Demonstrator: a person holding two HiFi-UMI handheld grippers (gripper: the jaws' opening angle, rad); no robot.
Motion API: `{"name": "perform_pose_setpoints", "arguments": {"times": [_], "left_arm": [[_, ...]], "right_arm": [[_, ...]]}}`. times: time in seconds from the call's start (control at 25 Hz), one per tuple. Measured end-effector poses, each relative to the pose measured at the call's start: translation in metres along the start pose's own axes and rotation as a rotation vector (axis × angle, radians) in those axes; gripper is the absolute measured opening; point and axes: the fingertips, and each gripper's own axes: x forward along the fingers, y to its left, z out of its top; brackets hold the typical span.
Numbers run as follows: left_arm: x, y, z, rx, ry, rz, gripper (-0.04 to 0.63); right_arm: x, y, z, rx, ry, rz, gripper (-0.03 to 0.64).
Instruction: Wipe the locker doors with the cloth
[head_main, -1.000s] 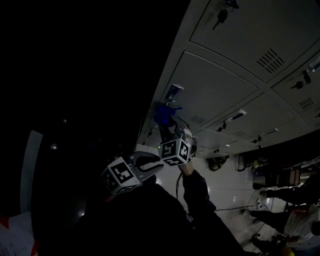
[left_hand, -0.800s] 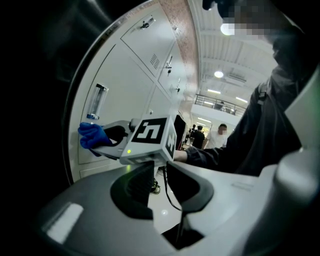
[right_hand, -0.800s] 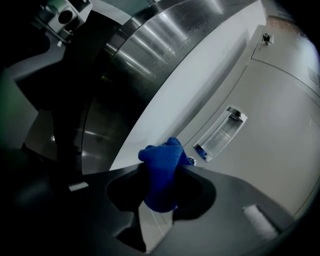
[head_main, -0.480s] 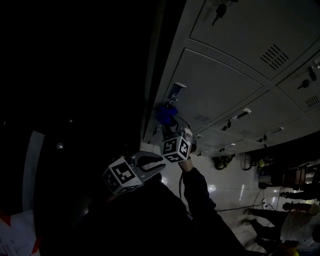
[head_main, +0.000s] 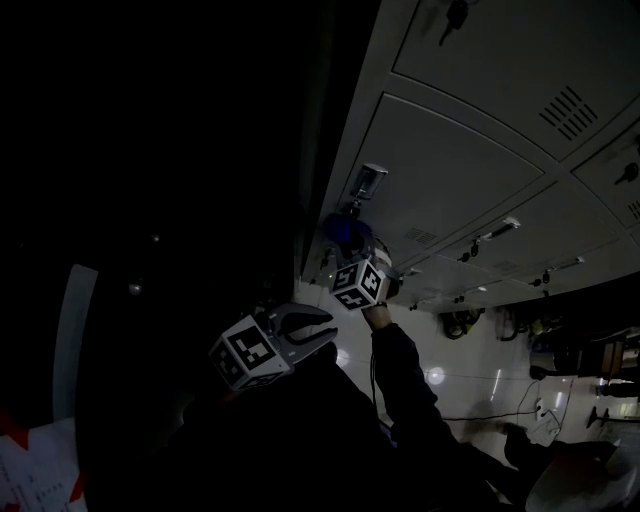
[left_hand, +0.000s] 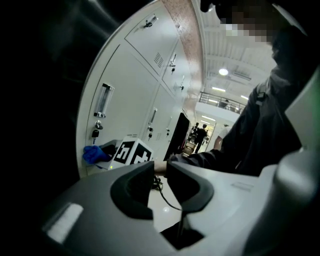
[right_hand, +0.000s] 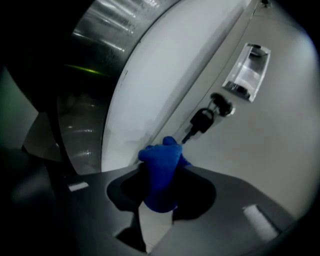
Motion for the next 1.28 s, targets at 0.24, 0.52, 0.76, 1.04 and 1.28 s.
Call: {"name": "perform_pose_setpoints", "arguments": {"times": [0.24,0.52,0.76,1.04,1.28], "left_arm": [[-0.003,0.004,-0.01,-0.004,0.013,0.013,0.055],[-0.002,0.005,-0.014,-0.009,0.033,0.006,0.055],[0.005,0.005,-0.007,0.018,0.018,-0.027,0.055],[0.019,0.003,0.01,0.068,-0.02,-0.076,0.055],[0.032,-0.01,0.022,0.096,-0.046,-0.118,0.055]], "right_arm": [[0.025,0.026,-0.029,0.02,0.074,0.078,0.123],[0.028,0.03,-0.03,0.024,0.077,0.09,0.123],[-0.025,0.026,-0.018,0.003,0.052,0.114,0.123],[-0.129,-0.058,0.041,-0.097,-0.031,-0.025,0.123],[-0.21,-0.146,0.126,-0.207,-0.152,-0.226,0.123]]}}
